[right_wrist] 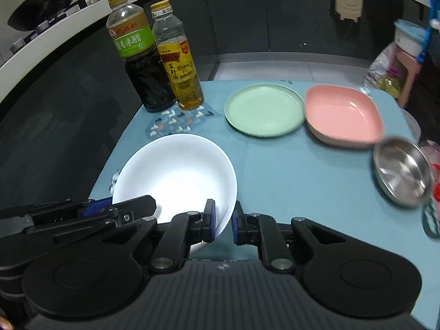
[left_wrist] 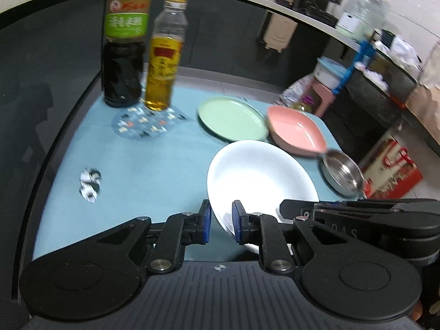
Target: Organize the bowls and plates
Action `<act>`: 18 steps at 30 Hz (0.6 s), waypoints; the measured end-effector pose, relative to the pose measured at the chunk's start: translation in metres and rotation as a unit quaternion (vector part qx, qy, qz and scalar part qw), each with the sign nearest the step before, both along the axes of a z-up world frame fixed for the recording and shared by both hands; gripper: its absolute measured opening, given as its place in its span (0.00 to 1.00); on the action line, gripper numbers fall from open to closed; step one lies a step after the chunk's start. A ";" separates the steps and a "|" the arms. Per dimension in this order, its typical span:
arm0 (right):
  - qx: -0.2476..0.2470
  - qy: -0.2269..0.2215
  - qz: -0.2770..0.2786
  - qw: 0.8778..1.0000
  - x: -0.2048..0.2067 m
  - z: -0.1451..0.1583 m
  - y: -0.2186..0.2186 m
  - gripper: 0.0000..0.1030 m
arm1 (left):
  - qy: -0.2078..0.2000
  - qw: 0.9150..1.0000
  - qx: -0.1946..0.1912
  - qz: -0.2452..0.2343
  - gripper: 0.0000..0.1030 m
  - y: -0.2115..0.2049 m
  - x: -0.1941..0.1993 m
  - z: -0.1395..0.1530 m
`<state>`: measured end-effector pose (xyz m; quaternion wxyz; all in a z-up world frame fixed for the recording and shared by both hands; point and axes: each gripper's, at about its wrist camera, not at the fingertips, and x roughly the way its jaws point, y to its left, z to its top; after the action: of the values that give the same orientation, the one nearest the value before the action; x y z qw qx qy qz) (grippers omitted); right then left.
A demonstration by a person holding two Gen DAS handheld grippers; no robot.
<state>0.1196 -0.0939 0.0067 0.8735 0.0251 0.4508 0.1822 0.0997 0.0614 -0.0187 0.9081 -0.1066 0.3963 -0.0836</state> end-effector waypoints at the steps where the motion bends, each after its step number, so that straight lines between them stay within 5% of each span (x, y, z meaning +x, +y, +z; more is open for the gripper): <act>1: 0.001 0.001 -0.002 1.000 -0.007 0.000 -0.004 0.13 | 0.000 1.000 0.002 -0.004 0.14 -0.004 -0.006 0.001; 18: 0.037 0.009 -0.035 0.999 -0.089 -0.012 -0.045 0.16 | 0.012 0.999 0.022 -0.040 0.14 -0.039 -0.075 -0.003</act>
<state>0.0302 -0.1388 -0.0055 0.8736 0.0754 0.4507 0.1677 0.0250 0.0219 -0.0217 0.9013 -0.0717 0.4129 -0.1099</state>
